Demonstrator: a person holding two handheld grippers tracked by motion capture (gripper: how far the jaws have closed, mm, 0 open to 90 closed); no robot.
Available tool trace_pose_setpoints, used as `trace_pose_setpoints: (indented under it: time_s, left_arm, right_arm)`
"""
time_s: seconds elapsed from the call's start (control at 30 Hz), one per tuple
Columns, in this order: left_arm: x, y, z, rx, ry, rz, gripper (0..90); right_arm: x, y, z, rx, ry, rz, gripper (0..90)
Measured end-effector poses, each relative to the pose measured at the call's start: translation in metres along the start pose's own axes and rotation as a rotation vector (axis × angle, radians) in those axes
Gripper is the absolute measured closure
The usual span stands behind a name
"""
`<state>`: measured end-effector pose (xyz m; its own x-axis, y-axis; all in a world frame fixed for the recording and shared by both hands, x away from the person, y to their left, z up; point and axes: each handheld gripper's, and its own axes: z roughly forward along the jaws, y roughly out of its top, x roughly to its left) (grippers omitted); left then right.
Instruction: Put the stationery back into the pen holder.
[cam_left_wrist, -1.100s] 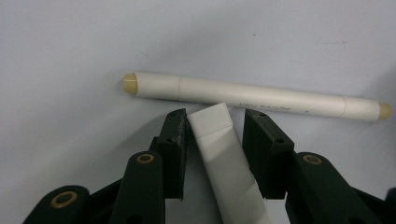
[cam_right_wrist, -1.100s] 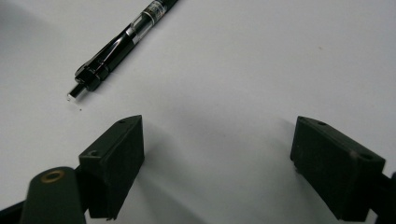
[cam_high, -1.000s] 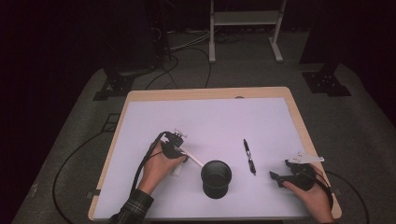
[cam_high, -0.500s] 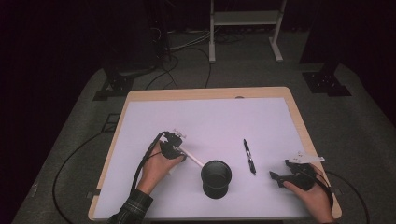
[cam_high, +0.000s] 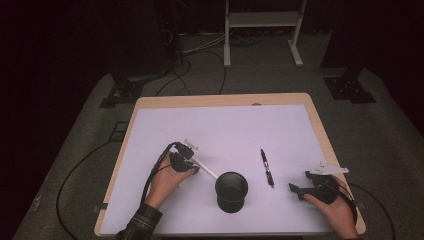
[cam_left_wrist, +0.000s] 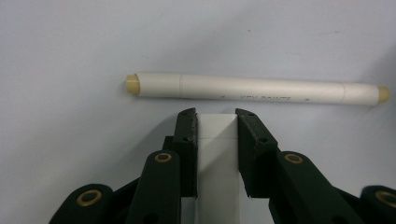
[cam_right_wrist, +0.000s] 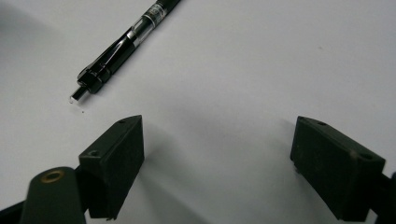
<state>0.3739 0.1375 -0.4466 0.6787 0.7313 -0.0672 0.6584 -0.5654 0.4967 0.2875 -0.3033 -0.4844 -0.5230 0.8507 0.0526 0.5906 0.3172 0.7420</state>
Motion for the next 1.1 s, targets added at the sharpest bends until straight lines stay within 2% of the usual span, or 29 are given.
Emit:
trace_pose_setpoints:
  time_s: [0.23, 0.6, 1.1]
  left_arm:
    - [0.002, -0.002, -0.003, -0.018, -0.018, -0.008, 70.7]
    - [0.003, -0.003, -0.015, -0.057, -0.029, 0.006, 70.7]
    - [0.006, -0.005, -0.027, -0.124, -0.080, -0.020, 70.7]
  right_arm:
    - [0.001, 0.000, 0.000, 0.004, -0.005, -0.007, 16.3]
    - [0.003, 0.000, 0.001, 0.009, -0.018, -0.021, 16.2]
    - [0.003, 0.000, 0.001, 0.008, -0.020, -0.024, 16.2]
